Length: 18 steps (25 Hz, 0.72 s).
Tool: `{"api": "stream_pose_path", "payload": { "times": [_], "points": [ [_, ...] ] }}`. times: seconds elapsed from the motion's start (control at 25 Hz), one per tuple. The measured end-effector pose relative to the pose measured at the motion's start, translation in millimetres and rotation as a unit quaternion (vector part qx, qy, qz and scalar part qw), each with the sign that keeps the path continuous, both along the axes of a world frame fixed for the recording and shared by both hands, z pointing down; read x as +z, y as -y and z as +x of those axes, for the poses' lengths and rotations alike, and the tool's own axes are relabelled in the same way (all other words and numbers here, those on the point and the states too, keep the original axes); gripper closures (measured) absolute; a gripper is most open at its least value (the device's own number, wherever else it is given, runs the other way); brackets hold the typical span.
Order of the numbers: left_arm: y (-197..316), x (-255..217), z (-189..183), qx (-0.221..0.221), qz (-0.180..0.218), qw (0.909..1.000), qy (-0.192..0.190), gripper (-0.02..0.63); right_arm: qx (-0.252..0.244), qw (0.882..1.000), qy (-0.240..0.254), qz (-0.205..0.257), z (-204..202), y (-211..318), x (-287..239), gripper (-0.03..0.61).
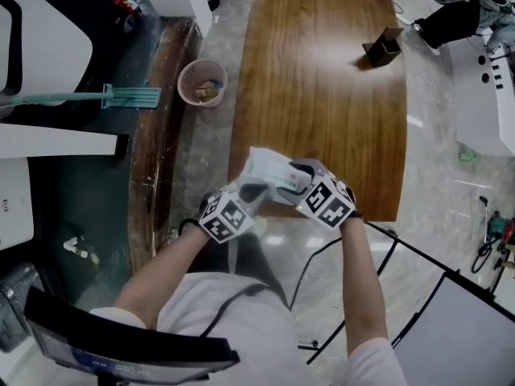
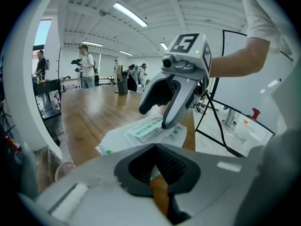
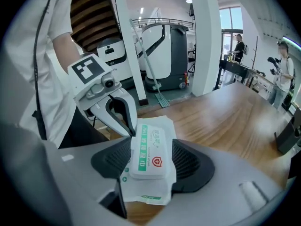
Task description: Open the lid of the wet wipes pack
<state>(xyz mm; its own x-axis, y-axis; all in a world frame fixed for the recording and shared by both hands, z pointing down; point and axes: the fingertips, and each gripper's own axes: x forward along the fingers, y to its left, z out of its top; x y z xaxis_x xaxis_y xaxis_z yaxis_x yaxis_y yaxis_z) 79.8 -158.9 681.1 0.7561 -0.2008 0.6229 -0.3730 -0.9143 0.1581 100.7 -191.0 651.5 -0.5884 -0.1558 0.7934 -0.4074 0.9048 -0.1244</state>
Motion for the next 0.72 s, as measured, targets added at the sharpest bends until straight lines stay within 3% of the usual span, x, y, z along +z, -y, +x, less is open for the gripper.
{"api": "stream_pose_path", "payload": {
  "times": [0.72],
  "points": [
    [39, -27, -5, -0.037, 0.020, 0.9986, -0.031, 0.609, 0.066, 0.995, 0.041, 0.060, 18, 42, -36, 0.414]
  ]
}}
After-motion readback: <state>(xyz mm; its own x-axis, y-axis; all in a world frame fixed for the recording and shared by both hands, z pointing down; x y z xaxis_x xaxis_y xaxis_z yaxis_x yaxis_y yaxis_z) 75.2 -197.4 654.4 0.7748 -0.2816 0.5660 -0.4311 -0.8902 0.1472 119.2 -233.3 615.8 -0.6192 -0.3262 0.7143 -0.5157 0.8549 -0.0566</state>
